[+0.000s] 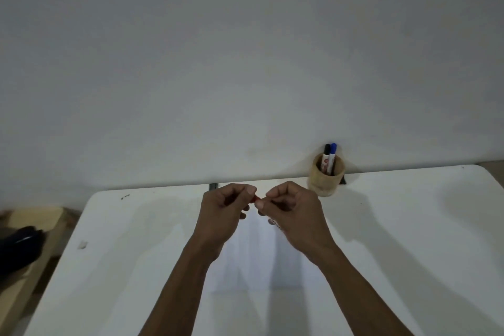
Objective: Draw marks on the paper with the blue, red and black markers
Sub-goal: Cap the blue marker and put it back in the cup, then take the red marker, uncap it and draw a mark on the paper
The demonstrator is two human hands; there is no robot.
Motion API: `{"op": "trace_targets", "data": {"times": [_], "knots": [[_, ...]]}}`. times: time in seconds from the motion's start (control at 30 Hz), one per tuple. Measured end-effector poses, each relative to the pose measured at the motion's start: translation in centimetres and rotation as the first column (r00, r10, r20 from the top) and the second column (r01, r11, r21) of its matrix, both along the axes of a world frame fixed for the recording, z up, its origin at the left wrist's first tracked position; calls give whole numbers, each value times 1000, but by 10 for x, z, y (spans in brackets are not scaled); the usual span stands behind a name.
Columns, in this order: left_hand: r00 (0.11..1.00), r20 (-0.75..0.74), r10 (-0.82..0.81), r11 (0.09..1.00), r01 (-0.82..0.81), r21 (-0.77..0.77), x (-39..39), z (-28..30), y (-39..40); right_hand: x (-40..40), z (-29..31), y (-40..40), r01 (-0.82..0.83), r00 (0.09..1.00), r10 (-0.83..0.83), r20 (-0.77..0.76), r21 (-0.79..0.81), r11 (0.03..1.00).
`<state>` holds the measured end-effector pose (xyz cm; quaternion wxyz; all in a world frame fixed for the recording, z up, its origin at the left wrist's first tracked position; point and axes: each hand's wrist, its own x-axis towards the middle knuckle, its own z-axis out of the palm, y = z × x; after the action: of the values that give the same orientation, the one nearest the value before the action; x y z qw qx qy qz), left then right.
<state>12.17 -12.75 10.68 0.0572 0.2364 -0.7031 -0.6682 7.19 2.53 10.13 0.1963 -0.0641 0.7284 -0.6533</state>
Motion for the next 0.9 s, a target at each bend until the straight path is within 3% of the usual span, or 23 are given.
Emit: {"op": "trace_targets", "data": {"times": [0.1, 0.23, 0.4, 0.53, 0.6, 0.8, 0.9], "knots": [[1000, -25, 19, 999, -18, 45, 25, -3, -24, 18, 6, -16, -81, 995, 86, -42, 107, 991], [980, -18, 196, 964, -190, 185, 52, -14, -53, 37, 8, -20, -166, 977, 196, -85, 277, 946], [997, -38, 74, 993, -70, 93, 84, -23, -69, 59, 7, -29, 93, 994, -89, 62, -60, 994], [996, -57, -72, 997, 70, -33, 98, -24, -68, 72, 4, -46, 358, 910, -248, 333, -324, 876], [994, -64, -89, 992, 83, -93, 100, -27, -68, 77, 2, -54, 373, 896, -235, 376, -352, 859], [993, -40, -109, 942, 90, -323, 107, -34, -70, 96, -18, -71, 222, 949, -158, 271, -224, 949], [990, 25, -141, 930, 141, -341, 113, -40, -75, 99, -31, -72, 186, 960, -138, 245, -187, 964]]}}
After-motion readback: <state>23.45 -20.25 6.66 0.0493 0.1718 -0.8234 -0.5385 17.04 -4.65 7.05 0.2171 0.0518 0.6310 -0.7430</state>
